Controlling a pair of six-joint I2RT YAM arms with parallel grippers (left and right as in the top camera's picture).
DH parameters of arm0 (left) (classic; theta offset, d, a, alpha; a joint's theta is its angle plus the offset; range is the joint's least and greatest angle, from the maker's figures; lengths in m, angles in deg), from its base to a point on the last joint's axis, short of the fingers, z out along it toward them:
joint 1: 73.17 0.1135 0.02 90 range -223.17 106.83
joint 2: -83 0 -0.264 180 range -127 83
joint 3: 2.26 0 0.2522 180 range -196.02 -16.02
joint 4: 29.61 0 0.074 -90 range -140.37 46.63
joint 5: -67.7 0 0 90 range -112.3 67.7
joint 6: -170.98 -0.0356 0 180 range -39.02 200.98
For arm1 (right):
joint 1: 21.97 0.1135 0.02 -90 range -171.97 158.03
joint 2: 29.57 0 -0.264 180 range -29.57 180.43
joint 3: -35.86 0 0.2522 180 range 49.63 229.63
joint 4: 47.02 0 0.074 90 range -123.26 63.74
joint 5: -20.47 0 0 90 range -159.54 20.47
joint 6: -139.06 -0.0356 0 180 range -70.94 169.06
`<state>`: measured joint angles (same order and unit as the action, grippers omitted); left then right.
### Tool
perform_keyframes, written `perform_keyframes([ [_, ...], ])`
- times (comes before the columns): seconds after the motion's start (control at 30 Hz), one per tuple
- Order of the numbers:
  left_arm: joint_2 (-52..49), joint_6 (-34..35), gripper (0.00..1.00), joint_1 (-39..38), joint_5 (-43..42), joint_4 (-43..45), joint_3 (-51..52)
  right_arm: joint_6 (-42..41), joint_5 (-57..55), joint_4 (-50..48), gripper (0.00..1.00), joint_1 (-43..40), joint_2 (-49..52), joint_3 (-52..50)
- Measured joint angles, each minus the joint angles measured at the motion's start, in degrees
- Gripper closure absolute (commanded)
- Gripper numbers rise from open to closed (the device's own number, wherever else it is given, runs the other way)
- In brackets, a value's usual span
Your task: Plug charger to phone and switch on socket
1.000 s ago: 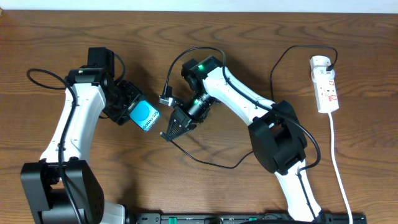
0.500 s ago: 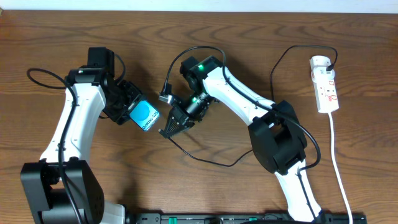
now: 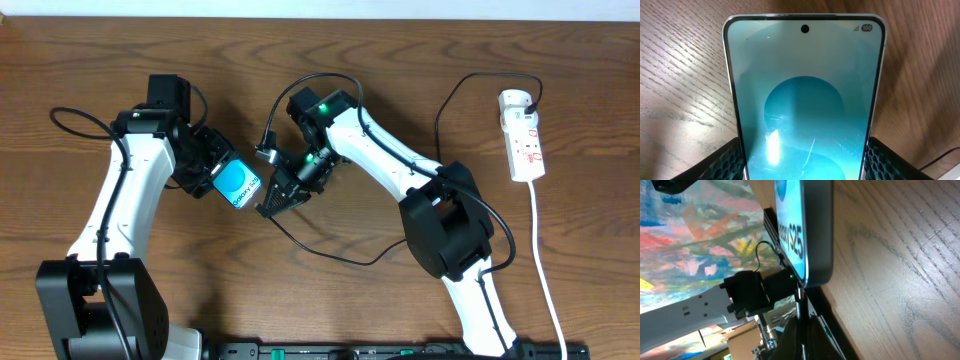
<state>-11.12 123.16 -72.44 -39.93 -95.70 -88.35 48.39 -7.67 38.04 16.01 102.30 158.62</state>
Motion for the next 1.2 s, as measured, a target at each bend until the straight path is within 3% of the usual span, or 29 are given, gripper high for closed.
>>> perform_keyframes([
  [1.2,0.0,0.0,0.93,0.0,0.9,-0.5,0.0,-4.4,-1.0,-4.3,0.99,0.0,0.0,0.0],
])
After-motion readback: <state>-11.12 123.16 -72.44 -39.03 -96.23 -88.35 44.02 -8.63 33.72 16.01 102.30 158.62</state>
